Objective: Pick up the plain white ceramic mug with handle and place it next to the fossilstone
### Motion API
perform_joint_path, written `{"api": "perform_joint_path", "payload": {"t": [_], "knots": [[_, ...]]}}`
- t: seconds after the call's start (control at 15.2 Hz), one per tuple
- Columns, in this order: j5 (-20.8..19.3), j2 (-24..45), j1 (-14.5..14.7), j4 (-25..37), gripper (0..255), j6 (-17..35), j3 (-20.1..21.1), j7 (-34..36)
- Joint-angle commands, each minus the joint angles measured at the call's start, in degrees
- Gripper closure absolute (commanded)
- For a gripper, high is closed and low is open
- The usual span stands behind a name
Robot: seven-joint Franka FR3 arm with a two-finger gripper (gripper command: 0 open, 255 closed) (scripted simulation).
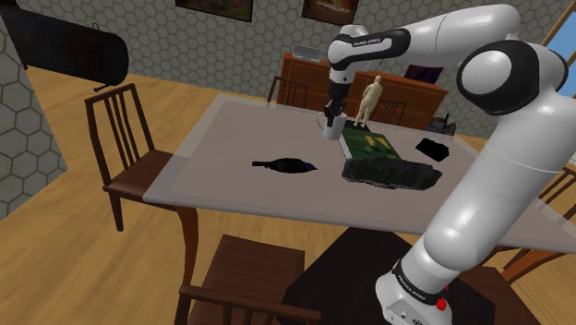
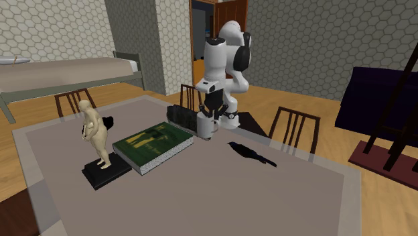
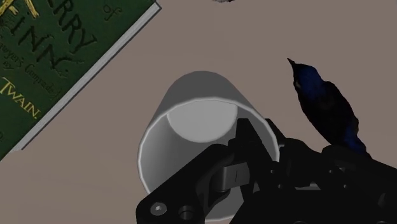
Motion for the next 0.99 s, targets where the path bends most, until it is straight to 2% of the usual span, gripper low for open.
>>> {"api": "perform_joint_path", "payload": {"t": [0.0,0.53,0.92], "knots": [[-0.07,-0.35,0.0,1.13,255,-1.49,-0.02,-0.03],[-0.15,-0.8,0.01,6.09,255,-6.89,-0.02,-0.13],[-0.89,-1.93,-4.05,4.62,255,-6.22,-3.74,-7.76]]}}
